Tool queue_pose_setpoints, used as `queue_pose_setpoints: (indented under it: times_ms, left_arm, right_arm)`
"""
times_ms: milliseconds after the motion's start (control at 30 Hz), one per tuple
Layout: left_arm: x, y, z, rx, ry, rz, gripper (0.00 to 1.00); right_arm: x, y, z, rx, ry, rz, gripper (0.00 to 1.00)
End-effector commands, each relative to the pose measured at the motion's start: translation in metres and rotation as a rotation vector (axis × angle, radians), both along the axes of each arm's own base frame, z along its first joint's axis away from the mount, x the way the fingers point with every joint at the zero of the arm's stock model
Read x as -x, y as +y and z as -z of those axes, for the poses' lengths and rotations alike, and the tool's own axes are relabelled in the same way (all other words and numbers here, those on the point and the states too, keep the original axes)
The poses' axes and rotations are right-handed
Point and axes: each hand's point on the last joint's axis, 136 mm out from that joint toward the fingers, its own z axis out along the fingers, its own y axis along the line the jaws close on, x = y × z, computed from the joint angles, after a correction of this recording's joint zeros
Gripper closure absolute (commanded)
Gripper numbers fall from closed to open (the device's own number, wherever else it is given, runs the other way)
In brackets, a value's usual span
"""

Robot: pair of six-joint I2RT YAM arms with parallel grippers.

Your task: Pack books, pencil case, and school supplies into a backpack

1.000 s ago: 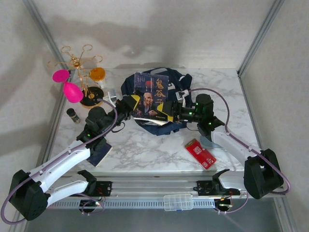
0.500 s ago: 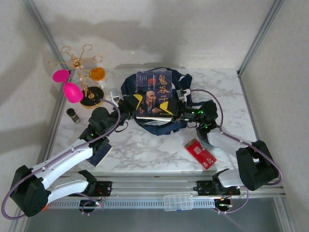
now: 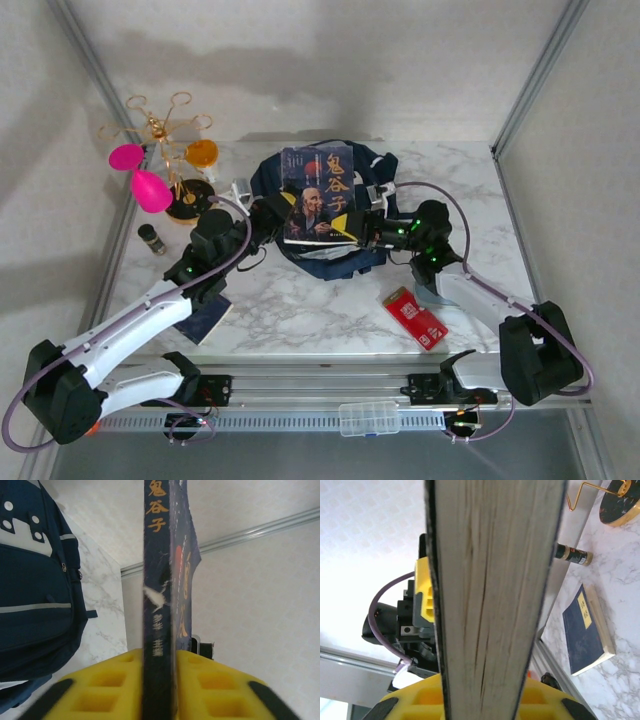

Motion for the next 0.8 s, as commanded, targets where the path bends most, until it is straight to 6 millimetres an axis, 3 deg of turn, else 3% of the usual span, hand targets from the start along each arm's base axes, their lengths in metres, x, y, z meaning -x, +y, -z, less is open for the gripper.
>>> queue_pose_setpoints:
  times_ms: [0, 67, 167, 267, 367, 533, 633, 767]
  left_arm:
    - [0.006, 0.005, -0.037, 0.0, -0.099, 0.001, 0.44]
    - [0.006, 0.017, -0.035, -0.059, -0.101, -0.031, 0.32]
    - [0.006, 0.036, -0.025, -0.158, -0.106, -0.071, 0.25]
    - [0.005, 0.051, 0.006, -0.366, -0.073, -0.11, 0.23]
    - [0.005, 0.052, 0.048, -0.522, -0.038, -0.078, 0.23]
    - [0.008, 0.014, 0.1, -0.658, -0.057, 0.131, 0.28]
    - [0.013, -0.017, 0.122, -0.769, -0.115, 0.248, 0.29]
    - [0.018, -0.055, 0.144, -0.919, -0.202, 0.387, 0.27]
  right_arm:
    - [-0.004, -0.014, -0.018, 0.0, -0.113, 0.011, 1.0]
    - [-0.004, -0.024, -0.02, -0.004, -0.118, 0.005, 1.0]
    - [-0.006, -0.042, -0.025, -0.004, -0.131, 0.027, 1.0]
    - [-0.011, -0.06, -0.026, 0.03, -0.135, 0.063, 1.0]
    - [-0.015, -0.081, -0.029, 0.065, -0.146, 0.109, 1.0]
    - [-0.026, -0.121, -0.026, 0.143, -0.093, 0.231, 1.0]
    - [-0.032, -0.149, -0.018, 0.176, -0.023, 0.326, 1.0]
    - [-0.036, -0.166, -0.003, 0.209, 0.041, 0.423, 1.0]
